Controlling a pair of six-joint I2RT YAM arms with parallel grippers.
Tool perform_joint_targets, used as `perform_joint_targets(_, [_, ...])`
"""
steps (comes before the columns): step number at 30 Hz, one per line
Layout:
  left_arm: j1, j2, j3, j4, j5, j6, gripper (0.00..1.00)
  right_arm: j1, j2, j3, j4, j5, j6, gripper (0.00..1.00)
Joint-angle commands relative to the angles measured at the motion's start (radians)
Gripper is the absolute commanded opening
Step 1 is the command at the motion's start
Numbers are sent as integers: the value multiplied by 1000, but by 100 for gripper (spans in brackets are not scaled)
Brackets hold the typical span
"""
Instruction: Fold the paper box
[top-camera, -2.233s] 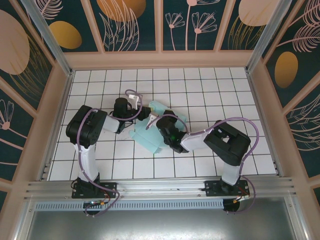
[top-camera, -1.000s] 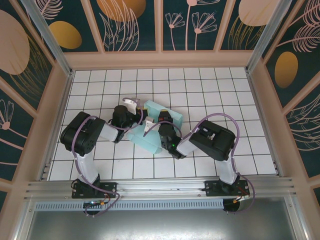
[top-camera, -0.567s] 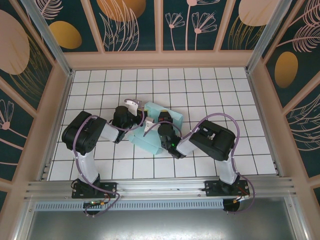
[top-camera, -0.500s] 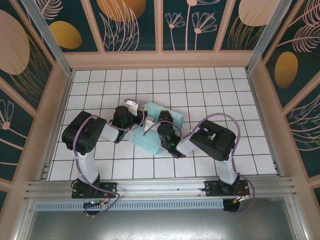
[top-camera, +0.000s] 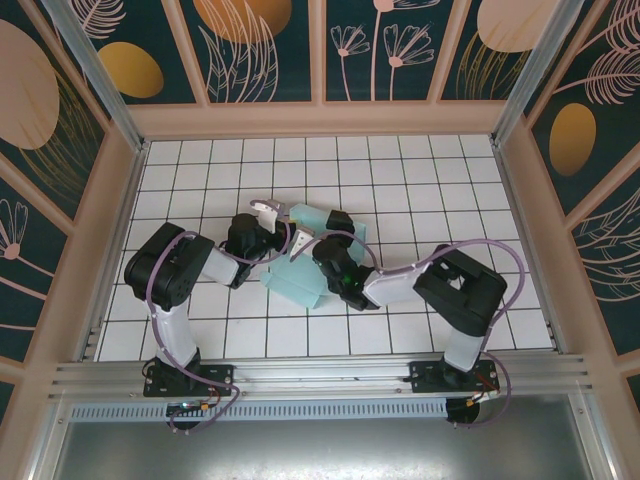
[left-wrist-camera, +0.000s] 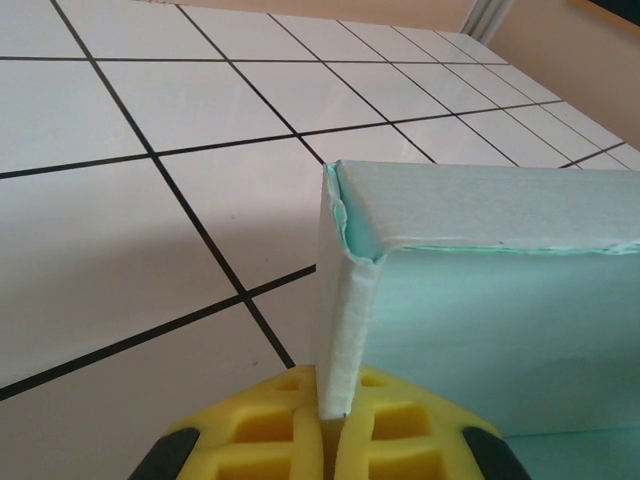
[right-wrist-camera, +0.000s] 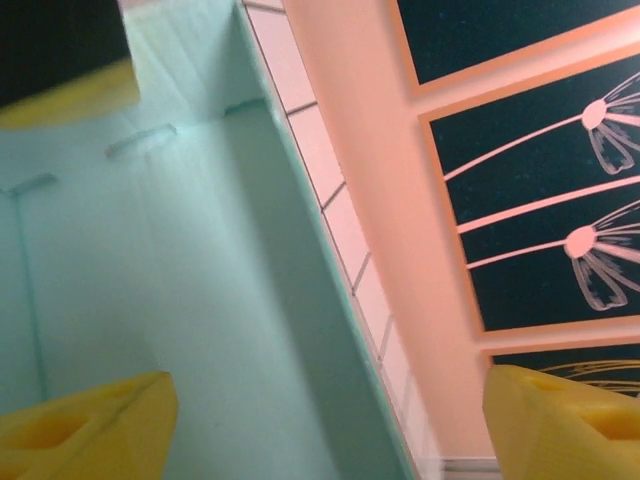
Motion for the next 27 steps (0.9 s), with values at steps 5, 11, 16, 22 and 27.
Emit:
perform_joint_targets(5, [0, -16, -26, 128, -56, 18, 0, 18, -176, 51, -188, -150, 287, 89])
perform_joint_targets(11, [-2, -16, -87, 260, -95, 38, 0, -60, -308, 156, -346, -327, 647, 89])
perform_joint_targets(16, [-29, -26, -108, 269, -157, 62, 0, -241, -276, 328, -574, -509, 1072, 87])
perform_joint_targets(22, [-92, 4, -117, 318, -232, 87, 0, -405, -79, 566, -827, -835, 1358, 84])
perform_joint_targets(27, [-134, 41, -110, 347, -268, 134, 0, -452, 49, 636, -836, -1086, 1403, 81])
